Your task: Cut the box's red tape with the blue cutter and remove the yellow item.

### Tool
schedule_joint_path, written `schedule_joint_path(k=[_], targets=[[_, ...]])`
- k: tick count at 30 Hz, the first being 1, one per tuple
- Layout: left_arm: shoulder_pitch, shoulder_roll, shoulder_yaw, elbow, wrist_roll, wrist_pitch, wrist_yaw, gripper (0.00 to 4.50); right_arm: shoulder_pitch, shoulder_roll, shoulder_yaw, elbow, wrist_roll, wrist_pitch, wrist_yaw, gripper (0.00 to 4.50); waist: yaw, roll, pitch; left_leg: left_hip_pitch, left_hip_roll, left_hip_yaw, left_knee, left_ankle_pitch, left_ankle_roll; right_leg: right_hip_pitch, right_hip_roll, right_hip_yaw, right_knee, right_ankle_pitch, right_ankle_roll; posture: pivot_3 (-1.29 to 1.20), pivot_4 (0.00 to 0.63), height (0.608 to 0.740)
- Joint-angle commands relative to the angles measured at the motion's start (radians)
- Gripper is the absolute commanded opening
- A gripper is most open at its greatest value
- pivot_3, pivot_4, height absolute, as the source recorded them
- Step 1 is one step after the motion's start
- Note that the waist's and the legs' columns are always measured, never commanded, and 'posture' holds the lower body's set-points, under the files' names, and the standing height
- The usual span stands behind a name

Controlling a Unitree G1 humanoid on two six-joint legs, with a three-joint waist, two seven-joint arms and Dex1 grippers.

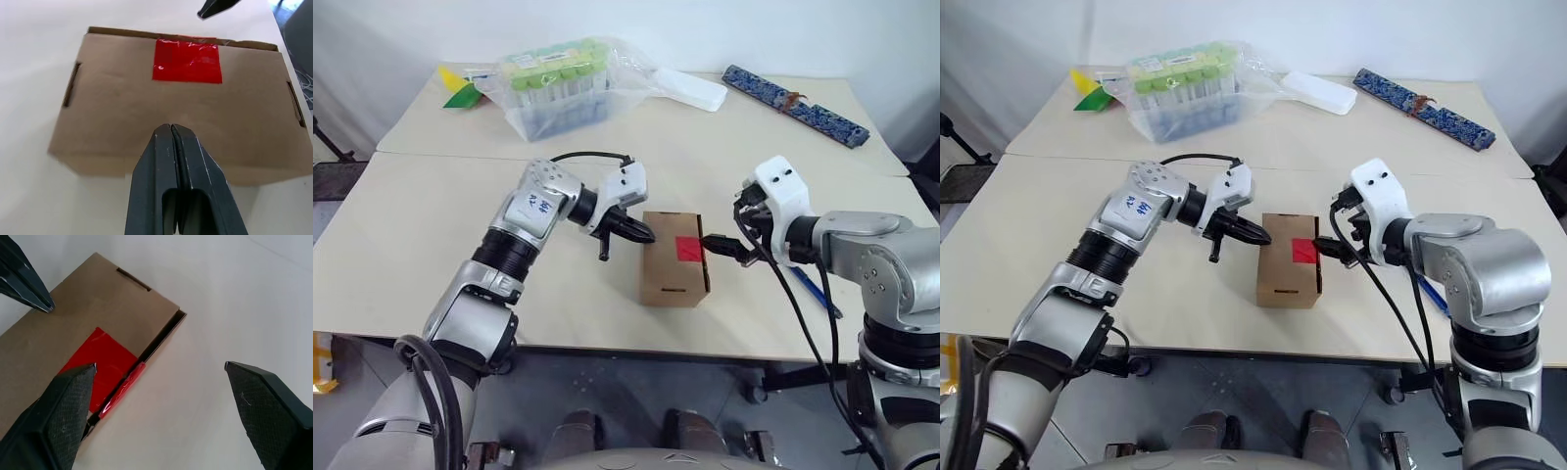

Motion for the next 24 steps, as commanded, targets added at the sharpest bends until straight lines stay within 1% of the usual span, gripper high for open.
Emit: schedule_joint_path(k=[1,17,24], targets=[[-0.031,-0.014,-0.004,0.011,0.019,-0.030,0.000,0.00,0.009,0.006,-0.027,-0.029,0.017,0.005,-0.029,4.40,-0.001,0.000,0.000,0.000,0.000,0.000,0.000,0.000,0.000,0.000,0.000,0.000,0.000,0.000,0.000,0.00,0.150,0.740],[-0.028,-0.037,-0.005,0.009,0.034,-0.043,-0.008,0.00,0.057,0.033,0.014,0.075,0.037,-0.085,-0.077,4.40,-0.001,0.000,0.000,0.000,0.000,0.000,0.000,0.000,0.000,0.000,0.000,0.000,0.000,0.000,0.000,0.00,0.150,0.740],[-0.021,-0.036,-0.004,-0.002,0.035,-0.038,-0.008,0.00,0.109,0.005,0.043,0.066,0.041,-0.095,-0.079,4.40,-0.002,0.000,0.000,0.001,0.000,0.000,0.000,0.000,0.000,0.000,0.000,0.000,0.001,0.000,0.000,0.00,0.150,0.740]])
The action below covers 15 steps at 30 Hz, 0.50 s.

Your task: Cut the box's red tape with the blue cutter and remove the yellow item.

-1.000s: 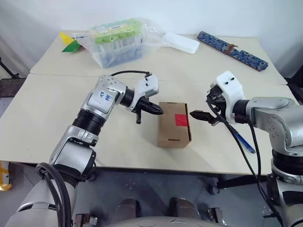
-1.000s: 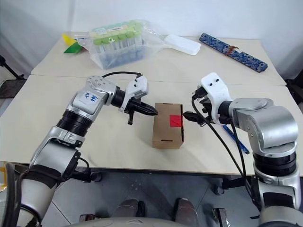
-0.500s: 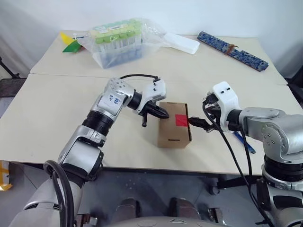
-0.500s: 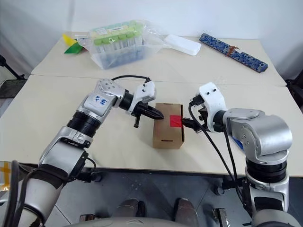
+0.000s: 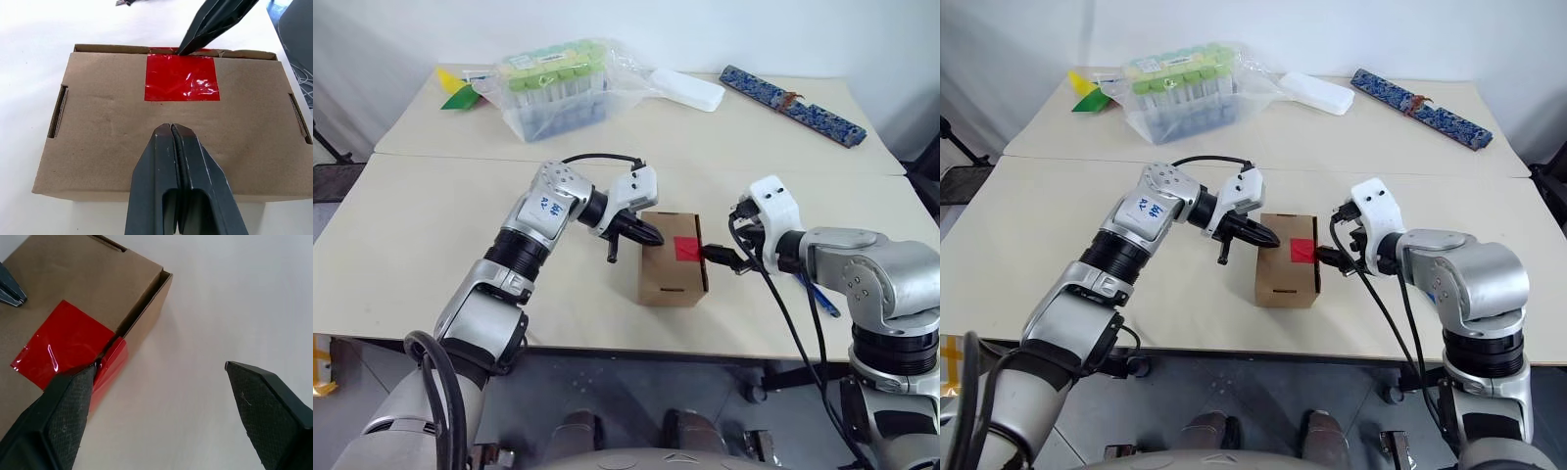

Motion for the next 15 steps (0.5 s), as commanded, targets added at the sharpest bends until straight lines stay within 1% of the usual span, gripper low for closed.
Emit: schedule_joint_path(k=[1,11,15], targets=[[-0.007,-0.004,-0.004,-0.026,0.009,-0.006,-0.006,0.00,0.034,-0.031,0.033,-0.014,0.013,-0.003,0.000,4.40,0.000,0.000,0.000,0.000,0.000,0.000,0.000,0.000,0.000,0.000,0.000,0.000,0.000,0.000,0.000,0.00,0.150,0.740],[0.027,0.003,-0.022,-0.066,0.014,-0.001,-0.019,0.00,0.077,-0.153,0.115,0.040,0.000,-0.071,0.019,4.40,0.004,0.000,0.000,0.001,0.000,-0.001,0.000,0.000,0.000,0.001,0.000,0.000,0.000,0.000,0.000,0.00,0.150,0.740],[0.047,0.010,-0.028,-0.094,0.016,0.007,-0.023,0.00,0.093,-0.203,0.173,0.045,0.000,-0.105,0.048,4.40,0.006,-0.001,-0.001,0.001,0.000,-0.002,0.000,0.000,0.000,0.002,0.000,0.000,0.000,0.000,0.000,0.00,0.150,0.740]])
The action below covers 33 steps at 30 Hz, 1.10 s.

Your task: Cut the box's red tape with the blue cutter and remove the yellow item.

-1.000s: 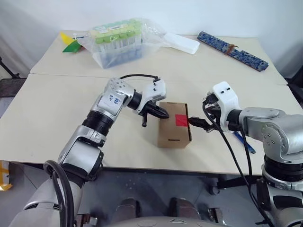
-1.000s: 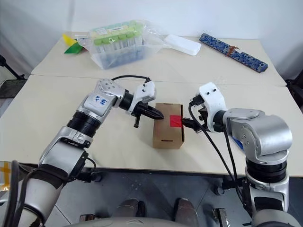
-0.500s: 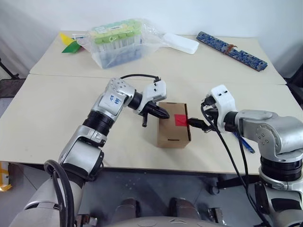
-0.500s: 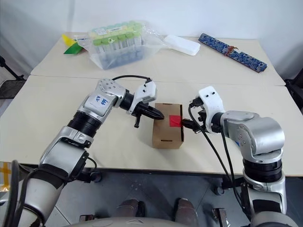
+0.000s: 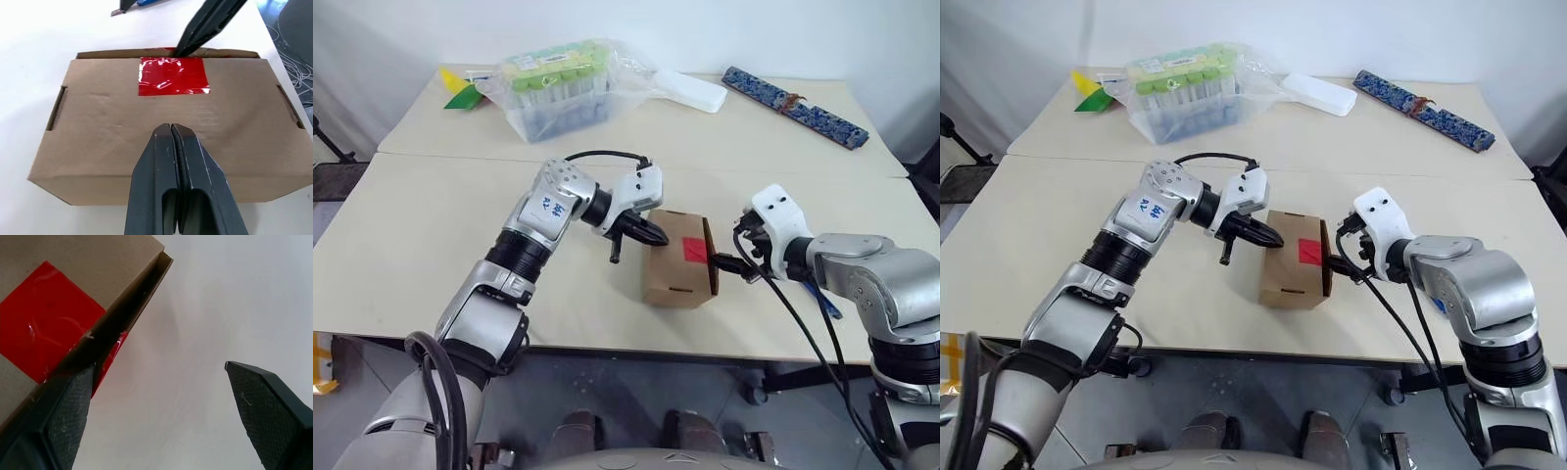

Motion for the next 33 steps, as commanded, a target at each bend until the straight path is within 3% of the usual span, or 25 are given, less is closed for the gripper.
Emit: schedule_joint_path(k=[1,11,27,33], targets=[[0.034,0.012,-0.024,-0.036,0.015,0.015,-0.016,0.00,0.048,-0.046,0.074,0.039,-0.004,0.006,0.022,4.40,0.000,0.000,0.000,0.000,0.000,-0.001,0.000,0.000,0.000,0.000,0.000,0.000,0.000,0.000,0.000,0.00,0.150,0.740],[0.119,0.046,-0.060,-0.135,0.026,0.048,-0.028,0.00,0.050,-0.064,0.139,0.065,-0.002,-0.050,0.067,4.40,0.000,-0.005,-0.005,0.002,0.000,-0.005,0.000,0.000,0.000,0.004,0.000,-0.001,-0.001,0.000,0.000,0.00,0.150,0.740],[0.125,0.065,-0.068,-0.063,0.056,0.018,0.003,0.00,0.058,-0.139,0.216,0.176,-0.049,-0.169,0.148,4.40,-0.003,-0.004,-0.005,0.004,0.000,-0.005,0.001,0.000,0.000,0.005,0.000,0.001,-0.001,0.000,0.000,0.00,0.150,0.740],[0.125,0.064,-0.061,-0.051,0.056,0.017,0.015,0.00,0.090,-0.192,0.153,0.190,0.005,-0.190,0.229,4.40,-0.001,-0.004,-0.005,0.004,0.000,-0.005,0.001,0.000,0.000,0.005,0.000,0.001,-0.001,0.000,0.000,0.00,0.150,0.740]])
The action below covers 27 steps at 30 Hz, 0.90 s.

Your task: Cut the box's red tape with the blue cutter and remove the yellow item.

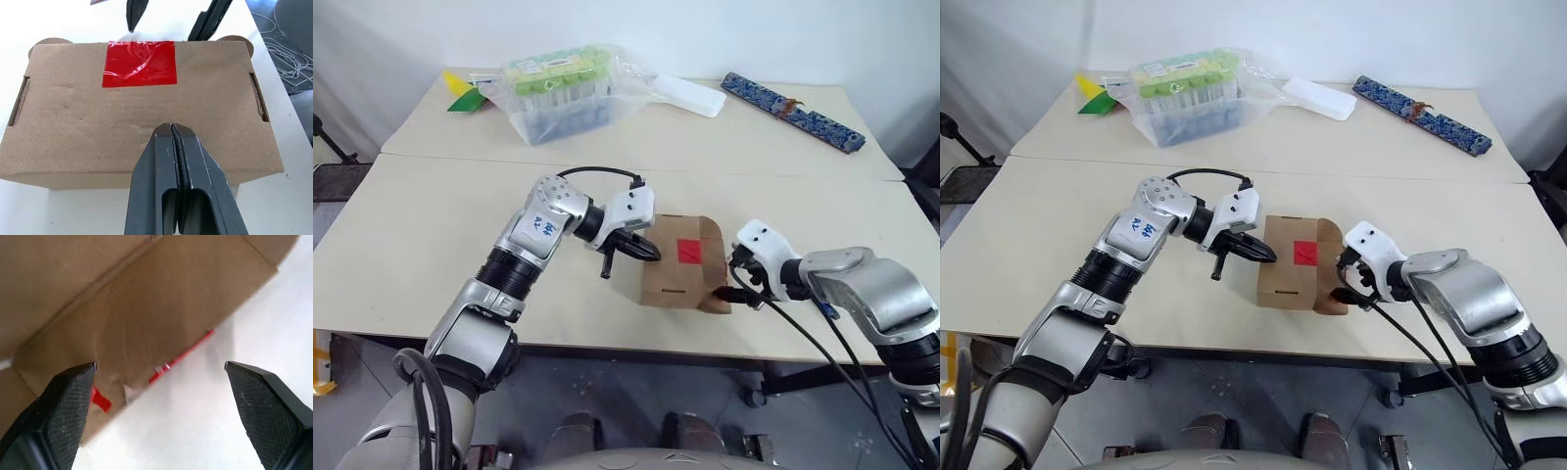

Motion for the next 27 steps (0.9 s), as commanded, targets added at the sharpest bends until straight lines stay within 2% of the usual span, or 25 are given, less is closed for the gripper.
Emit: schedule_joint_path(k=[1,8,13,27], targets=[[0.029,0.018,-0.040,0.056,0.055,0.013,0.016,0.00,0.038,-0.022,-0.059,0.047,0.034,0.022,0.050,4.40,0.000,0.000,0.000,0.000,0.000,0.000,0.000,0.000,0.000,0.000,0.000,0.000,0.000,0.000,0.000,0.00,0.150,0.740],[0.038,0.025,-0.036,0.051,0.056,0.013,0.023,0.00,-0.054,0.092,-0.281,0.194,0.180,0.239,0.065,4.40,-0.002,0.000,0.000,0.001,0.001,-0.001,0.000,0.000,0.000,0.000,0.000,0.001,0.000,0.000,-0.001,0.00,0.150,0.740],[0.041,0.028,-0.036,0.043,0.056,0.017,0.024,0.00,-0.102,0.184,-0.371,0.276,0.225,0.334,0.039,4.40,-0.002,0.001,0.000,0.001,0.001,-0.001,0.000,0.001,0.000,-0.001,0.000,0.002,0.000,0.001,-0.001,0.00,0.150,0.740],[0.037,0.037,-0.044,0.026,0.055,0.025,0.017,0.00,-0.155,0.358,-0.459,0.463,0.244,0.339,-0.011,4.40,-0.015,0.002,-0.001,0.004,0.001,0.001,0.000,0.001,0.000,0.000,0.000,0.004,0.003,0.001,-0.001,0.00,0.150,0.740]])
